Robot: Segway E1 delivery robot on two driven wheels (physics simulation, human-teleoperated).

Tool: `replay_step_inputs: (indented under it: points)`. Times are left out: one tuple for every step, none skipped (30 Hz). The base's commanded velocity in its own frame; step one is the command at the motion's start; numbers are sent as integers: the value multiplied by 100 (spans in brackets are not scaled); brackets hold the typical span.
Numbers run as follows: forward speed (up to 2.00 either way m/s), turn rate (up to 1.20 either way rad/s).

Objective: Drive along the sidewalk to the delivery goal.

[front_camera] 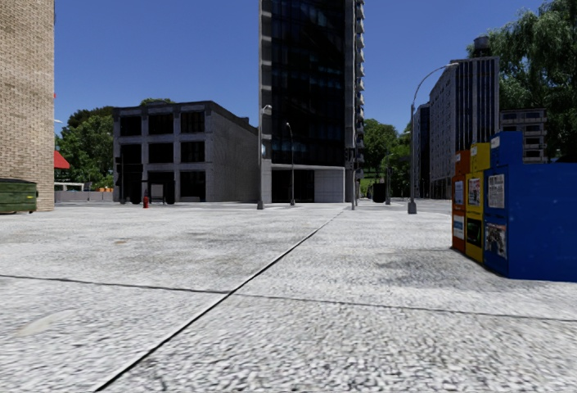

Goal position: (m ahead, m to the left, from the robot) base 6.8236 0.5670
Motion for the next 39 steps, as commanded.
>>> replay_step_inputs:
  points:
    - [200, 0]
    - [200, 0]
    - [200, 0]
    - [200, 0]
    - [200, 0]
    - [200, 0]
    - [200, 0]
    - [200, 0]
    - [200, 0]
    - [200, 0]
    - [200, 0]
    - [200, 0]
    - [200, 0]
    - [200, 0]
    - [200, 0]
    - [200, 0]
    - [200, 0]
    - [200, 0]
    - [200, 0]
    - [200, 0]
    - [200, 0]
    - [200, 0]
    - [200, 0]
    - [200, 0]
    - [200, 0]
    - [200, 0]
    - [200, 0]
    - [200, 0]
    - [200, 0]
    - [200, 0]
    - [200, 0]
    - [200, 0]
    - [200, 0]
    - [200, 0]
    - [200, 0]
    - [200, 0]
    - [200, 0]
    - [200, 0]
    - [200, 0]
